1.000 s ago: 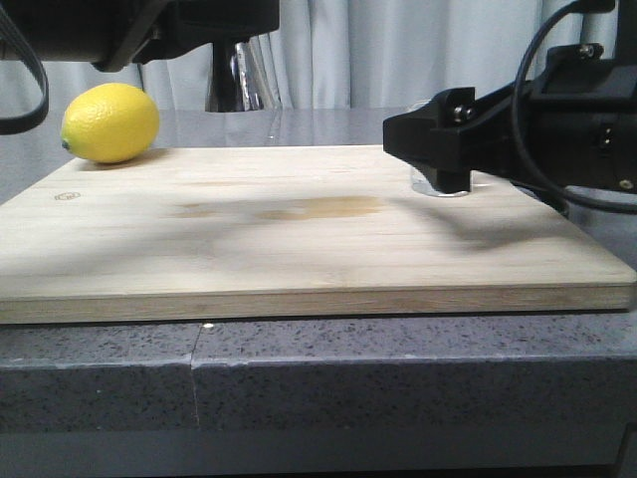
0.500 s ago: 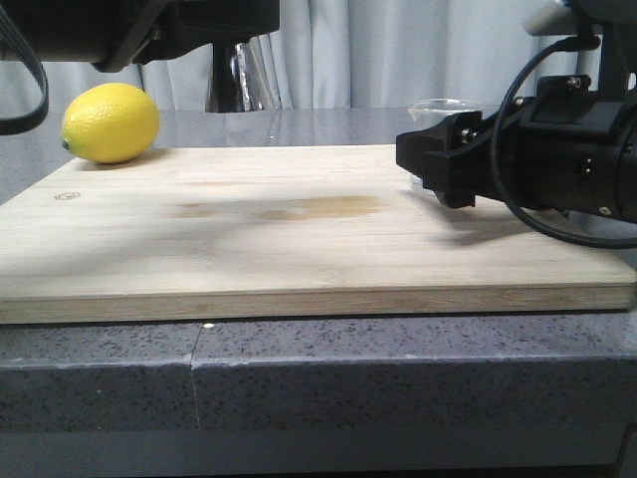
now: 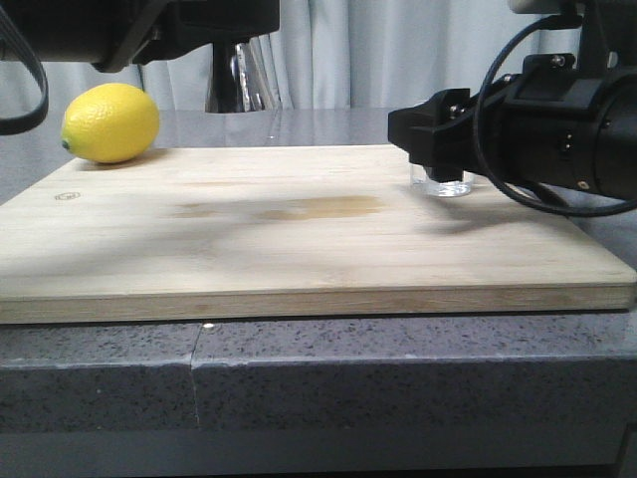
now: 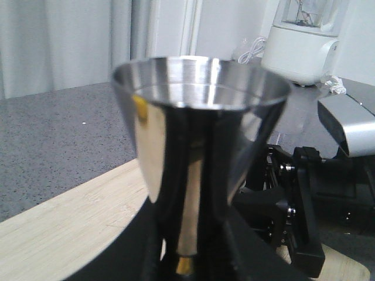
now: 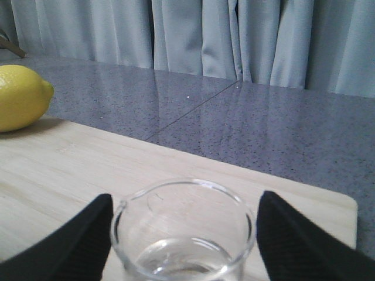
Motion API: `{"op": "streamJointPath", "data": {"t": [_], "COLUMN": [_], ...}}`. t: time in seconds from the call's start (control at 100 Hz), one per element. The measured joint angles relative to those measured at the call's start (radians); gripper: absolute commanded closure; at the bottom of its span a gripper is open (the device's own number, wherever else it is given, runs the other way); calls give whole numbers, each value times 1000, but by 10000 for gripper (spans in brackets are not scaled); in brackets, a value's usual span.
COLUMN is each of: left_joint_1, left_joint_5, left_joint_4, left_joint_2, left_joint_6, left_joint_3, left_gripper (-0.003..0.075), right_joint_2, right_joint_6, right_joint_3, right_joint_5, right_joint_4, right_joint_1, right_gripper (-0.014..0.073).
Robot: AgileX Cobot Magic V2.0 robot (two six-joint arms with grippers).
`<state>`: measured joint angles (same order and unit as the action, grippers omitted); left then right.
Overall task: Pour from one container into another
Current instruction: 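Reach the right gripper down and grasp the glass beaker, then lift the beaker with the right gripper above the jigger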
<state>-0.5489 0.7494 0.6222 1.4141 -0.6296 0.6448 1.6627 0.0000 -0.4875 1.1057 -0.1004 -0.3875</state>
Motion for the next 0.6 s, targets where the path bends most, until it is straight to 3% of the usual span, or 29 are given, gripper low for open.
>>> {"op": "streamJointPath", "data": {"t": [0.11,0.4,0.6], "left_joint_1": [0,0,0], "left_joint_5": [0,0,0], "left_joint_4": [0,2,3], "left_joint_2": [0,0,0], "left_joint_6": [0,0,0], "left_joint_3": [0,0,0], "left_gripper": [740,740,740], "right_joint_2": [0,0,0], "right_joint_6": [0,0,0], "right_joint_3": [0,0,-2], "right_joint_5": [-27,-52,-56], "right_joint_4": [0,-2,-2], "right_joint_1": [0,0,0], "right_gripper": [235,242,382]}}
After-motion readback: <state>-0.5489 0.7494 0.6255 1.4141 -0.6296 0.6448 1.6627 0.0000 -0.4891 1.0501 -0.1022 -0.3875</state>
